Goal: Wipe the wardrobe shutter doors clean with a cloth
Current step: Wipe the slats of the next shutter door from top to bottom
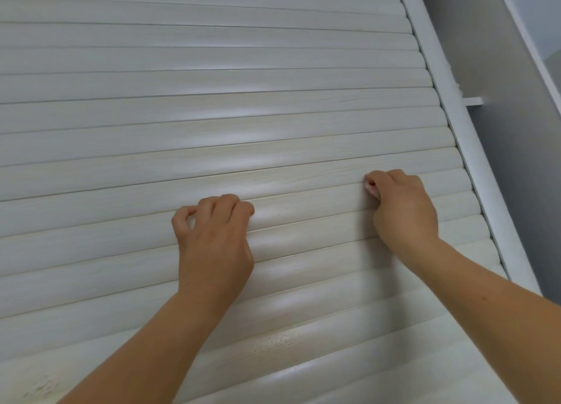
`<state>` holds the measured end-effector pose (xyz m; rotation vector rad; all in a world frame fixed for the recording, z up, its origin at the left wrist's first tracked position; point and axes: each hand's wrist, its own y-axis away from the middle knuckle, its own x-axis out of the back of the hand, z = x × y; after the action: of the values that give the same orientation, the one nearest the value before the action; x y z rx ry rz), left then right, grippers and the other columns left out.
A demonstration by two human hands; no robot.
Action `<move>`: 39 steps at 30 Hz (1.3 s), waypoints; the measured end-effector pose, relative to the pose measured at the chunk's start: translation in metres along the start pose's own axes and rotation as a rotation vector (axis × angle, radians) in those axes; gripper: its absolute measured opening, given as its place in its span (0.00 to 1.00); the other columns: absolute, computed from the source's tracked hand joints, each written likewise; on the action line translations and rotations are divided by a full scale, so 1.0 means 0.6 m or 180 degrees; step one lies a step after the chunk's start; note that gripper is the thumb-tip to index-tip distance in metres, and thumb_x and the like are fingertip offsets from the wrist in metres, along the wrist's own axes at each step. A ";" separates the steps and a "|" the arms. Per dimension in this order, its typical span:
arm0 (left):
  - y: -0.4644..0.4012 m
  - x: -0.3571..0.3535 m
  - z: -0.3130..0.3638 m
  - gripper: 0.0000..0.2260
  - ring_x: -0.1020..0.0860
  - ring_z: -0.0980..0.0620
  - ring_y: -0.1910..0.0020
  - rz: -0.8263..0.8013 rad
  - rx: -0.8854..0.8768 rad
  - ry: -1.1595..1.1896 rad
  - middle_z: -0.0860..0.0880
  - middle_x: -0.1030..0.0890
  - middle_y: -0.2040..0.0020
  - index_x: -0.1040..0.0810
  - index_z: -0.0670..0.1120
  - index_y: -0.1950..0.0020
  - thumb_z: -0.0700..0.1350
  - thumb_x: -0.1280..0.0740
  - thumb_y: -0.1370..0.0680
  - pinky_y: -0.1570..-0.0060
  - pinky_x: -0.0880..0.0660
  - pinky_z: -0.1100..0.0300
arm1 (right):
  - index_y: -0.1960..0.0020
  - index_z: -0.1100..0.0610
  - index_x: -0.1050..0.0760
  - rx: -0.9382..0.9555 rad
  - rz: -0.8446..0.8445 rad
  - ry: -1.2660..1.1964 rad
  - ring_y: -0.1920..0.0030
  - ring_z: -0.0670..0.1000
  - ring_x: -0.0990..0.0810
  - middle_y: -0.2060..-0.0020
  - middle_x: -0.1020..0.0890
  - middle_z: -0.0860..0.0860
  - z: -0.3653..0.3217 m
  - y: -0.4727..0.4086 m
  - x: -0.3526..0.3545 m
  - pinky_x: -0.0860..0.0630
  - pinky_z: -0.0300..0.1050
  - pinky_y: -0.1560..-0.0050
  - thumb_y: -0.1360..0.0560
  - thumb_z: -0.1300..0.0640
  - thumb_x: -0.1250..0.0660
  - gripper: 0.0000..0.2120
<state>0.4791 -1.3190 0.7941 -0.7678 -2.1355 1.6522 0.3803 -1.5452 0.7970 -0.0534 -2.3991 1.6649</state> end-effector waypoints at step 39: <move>0.055 0.041 -0.066 0.18 0.25 0.51 0.49 -0.0153 0.0039 0.0244 0.48 0.21 0.47 0.24 0.47 0.52 0.35 0.47 0.35 0.40 0.40 0.48 | 0.34 0.62 0.26 0.1413 -0.0060 -0.0642 0.38 0.64 0.25 0.39 0.23 0.61 -0.249 0.105 -0.081 0.30 0.60 0.38 0.33 0.64 0.51 0.30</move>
<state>0.4888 -1.2676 0.7713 -0.7578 -2.0732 1.5845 0.4516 -1.3923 0.7806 0.2178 -2.0869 2.2439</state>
